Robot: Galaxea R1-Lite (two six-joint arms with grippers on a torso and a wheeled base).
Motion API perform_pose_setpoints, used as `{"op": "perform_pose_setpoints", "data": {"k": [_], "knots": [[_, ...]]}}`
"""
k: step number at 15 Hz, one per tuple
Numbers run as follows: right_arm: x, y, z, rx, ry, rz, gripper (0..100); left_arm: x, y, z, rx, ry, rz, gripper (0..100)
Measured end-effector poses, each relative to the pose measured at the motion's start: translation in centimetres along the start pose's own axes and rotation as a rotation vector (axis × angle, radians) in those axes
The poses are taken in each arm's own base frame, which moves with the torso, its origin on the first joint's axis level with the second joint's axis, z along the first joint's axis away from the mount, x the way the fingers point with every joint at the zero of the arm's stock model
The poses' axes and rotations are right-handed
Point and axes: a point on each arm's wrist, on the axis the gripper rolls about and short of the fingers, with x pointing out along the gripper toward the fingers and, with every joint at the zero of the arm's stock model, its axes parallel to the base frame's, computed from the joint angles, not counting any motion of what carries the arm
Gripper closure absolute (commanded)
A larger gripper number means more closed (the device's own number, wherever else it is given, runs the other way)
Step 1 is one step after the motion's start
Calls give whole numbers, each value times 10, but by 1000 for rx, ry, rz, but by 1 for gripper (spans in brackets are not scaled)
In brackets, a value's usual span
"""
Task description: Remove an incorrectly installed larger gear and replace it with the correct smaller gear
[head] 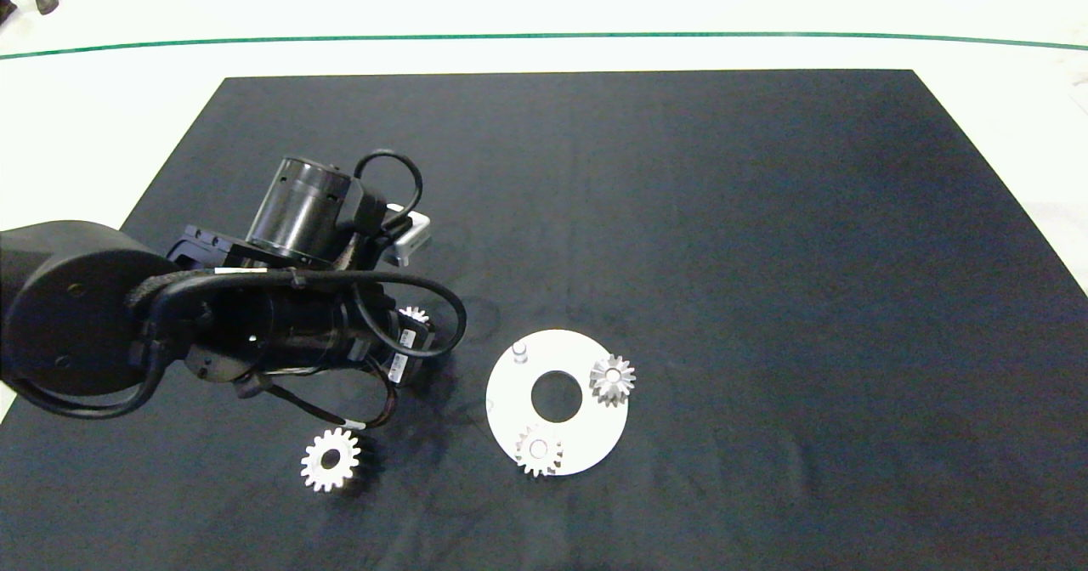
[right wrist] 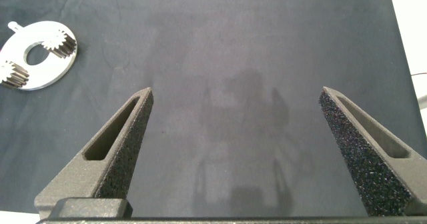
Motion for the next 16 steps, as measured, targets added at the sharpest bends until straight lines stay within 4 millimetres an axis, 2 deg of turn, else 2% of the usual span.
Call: {"op": "perform_pose_setpoints", "data": {"k": [3, 8, 11, 16], "knots": [[-1, 0, 0, 0, -3, 1, 0, -23, -10, 5, 21, -61, -38, 89], [-1, 0, 0, 0, -7, 1, 0, -52, -59, 10, 122, -143, -192, 93], [-2, 0, -1, -2, -14, 1, 0, -51, -79, 20, 165, -142, -238, 93], [-4, -1, -1, -5, -22, 1, 0, -32, -89, 38, 202, -116, -228, 93]]}}
